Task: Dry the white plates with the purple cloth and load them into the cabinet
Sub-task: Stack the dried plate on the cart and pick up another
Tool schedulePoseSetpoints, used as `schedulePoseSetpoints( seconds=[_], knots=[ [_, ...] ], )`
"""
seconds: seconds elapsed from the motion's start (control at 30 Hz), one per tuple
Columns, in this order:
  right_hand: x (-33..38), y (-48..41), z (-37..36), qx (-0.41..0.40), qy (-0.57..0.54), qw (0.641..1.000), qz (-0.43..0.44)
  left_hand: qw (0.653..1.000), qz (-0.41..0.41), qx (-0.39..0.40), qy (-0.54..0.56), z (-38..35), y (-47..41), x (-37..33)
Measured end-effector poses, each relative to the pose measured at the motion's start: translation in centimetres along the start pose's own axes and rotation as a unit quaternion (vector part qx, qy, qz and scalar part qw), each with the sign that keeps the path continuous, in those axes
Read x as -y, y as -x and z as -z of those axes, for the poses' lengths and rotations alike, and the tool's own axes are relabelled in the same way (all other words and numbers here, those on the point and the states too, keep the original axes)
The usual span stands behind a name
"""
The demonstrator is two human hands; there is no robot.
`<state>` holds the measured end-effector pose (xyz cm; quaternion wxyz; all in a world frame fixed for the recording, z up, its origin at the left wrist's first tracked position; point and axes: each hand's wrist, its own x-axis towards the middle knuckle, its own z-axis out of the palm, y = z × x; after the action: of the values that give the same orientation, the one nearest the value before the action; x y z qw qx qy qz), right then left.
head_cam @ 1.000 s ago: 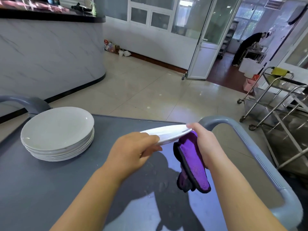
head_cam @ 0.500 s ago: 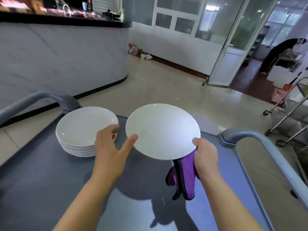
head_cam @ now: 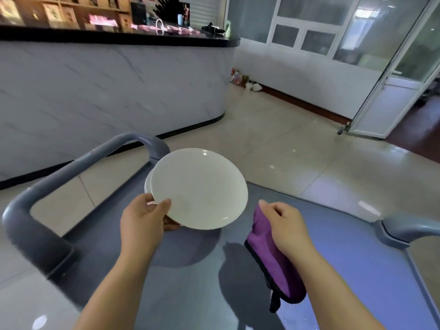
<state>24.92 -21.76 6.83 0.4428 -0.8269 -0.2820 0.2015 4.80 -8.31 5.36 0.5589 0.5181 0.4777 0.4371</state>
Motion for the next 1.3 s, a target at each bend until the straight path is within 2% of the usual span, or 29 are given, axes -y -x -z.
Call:
schedulePoseSetpoints(
  seconds=[0.2,0.57,0.73,0.97,1.07,1.13,1.2,1.3],
  knots=[
    [0.1,-1.1,-1.4,-0.003,0.024,1.000,0.002,0.997,0.040,-0.066,-0.014,1.6,-2.7,1.7],
    [-0.5,-1.2,-1.7,0.008,0.008,1.000,-0.022,0.995,0.076,-0.060,0.013,0.9,-5.7,2.7],
    [-0.8,-1.2,-1.6,0.005,0.003,1.000,-0.025,0.992,0.071,-0.044,-0.089,0.6,-7.1,3.4],
    [-0.8,-1.1,-1.3,0.010,-0.026,0.999,-0.037,0.962,0.046,-0.040,-0.265,0.1,-7.1,3.6],
    [-1.0,-1.0,-0.7,0.030,-0.057,0.997,-0.045,0.956,0.019,-0.051,-0.290,-0.1,-6.4,3.6],
    [-1.2,-0.8,0.0,0.043,-0.085,0.994,-0.046,0.962,-0.007,-0.066,-0.263,-0.6,-4.9,3.5],
    [-1.2,-0.4,0.9,0.061,-0.135,0.988,-0.031,0.968,-0.053,-0.043,-0.243,-1.5,-2.9,2.9],
    [-1.7,0.4,2.4,0.091,-0.196,0.976,0.004,0.974,-0.063,0.090,-0.199,-3.6,0.2,2.3]
  ],
)
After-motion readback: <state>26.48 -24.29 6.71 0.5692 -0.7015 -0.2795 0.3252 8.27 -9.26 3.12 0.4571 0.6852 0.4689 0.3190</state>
